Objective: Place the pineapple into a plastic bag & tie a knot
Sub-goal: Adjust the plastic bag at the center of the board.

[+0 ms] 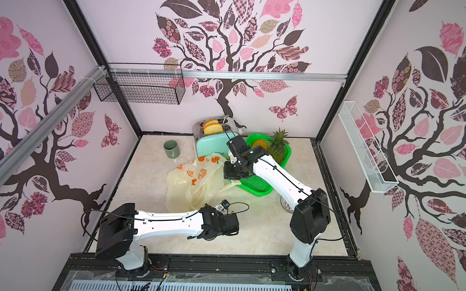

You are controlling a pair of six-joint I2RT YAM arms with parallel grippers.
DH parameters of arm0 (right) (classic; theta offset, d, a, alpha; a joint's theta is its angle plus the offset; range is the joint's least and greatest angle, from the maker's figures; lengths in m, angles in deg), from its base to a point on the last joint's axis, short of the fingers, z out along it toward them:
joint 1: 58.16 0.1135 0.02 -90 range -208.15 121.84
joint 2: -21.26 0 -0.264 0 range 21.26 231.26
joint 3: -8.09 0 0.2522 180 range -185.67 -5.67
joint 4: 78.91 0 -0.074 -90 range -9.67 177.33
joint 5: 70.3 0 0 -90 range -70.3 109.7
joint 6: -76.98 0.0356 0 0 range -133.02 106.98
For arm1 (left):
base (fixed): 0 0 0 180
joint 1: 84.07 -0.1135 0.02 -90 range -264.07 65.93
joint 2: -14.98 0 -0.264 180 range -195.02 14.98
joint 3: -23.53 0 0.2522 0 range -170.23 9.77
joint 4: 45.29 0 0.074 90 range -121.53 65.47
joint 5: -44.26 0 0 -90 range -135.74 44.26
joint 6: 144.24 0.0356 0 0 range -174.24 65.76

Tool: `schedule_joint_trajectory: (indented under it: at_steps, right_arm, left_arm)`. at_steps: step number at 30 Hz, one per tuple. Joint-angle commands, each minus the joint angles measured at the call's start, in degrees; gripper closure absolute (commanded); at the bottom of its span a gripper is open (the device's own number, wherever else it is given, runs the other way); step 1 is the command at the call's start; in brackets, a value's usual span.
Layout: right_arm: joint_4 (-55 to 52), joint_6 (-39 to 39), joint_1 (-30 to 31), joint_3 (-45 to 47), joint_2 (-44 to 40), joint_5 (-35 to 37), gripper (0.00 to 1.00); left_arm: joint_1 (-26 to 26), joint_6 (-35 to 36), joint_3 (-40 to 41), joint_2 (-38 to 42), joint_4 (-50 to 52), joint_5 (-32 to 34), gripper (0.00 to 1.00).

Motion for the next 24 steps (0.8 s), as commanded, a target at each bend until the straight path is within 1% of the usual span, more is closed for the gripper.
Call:
schedule_joint_trajectory:
  at_steps: [1,4,5,9,12,15,19,22,24]
  right_arm:
    - [-0.12,-1.42,-0.94,2.13,-1.97,1.38,1.0]
    - [0.69,-1.78,-1.31,5.02,-3.38,1.78,1.0]
    - [0.94,-1.87,-1.3,5.86,-3.73,1.9,1.0]
    - [1.4,-2.48,-1.46,7.84,-4.72,2.57,1.0]
    - [1.98,-3.31,-1.45,9.82,-6.15,2.95,1.0]
    - [4.39,-3.93,-1.08,14.5,-9.73,2.03,1.0]
    - [5.72,-4.94,1.0,21.28,-14.07,4.7,1.0]
    - [7.32,-5.45,3.06,24.89,-14.93,8.35,1.0]
    - [7.31,-5.54,3.68,25.28,-13.42,10.39,1.0]
  left_arm:
    - [0.24,-2.65,-0.56,4.55,3.01,3.19,0.89]
    - [0.24,-3.58,-0.69,8.37,3.31,2.66,0.99]
    - [0.24,-3.81,-0.72,9.51,3.33,2.15,1.0]
    - [0.2,-6.67,-0.76,14.43,3.66,1.0,1.0]
    - [0.15,-10.51,-0.09,21.51,1.67,2.57,1.0]
    - [-0.29,-11.88,1.62,31.07,-4.99,6.05,1.0]
    - [-1.71,-11.85,4.94,43.22,-16.05,10.97,1.0]
    - [-2.57,-9.19,7.31,49.4,-23.81,12.3,1.0]
    - [-2.75,-6.79,9.05,52.43,-28.86,11.88,1.0]
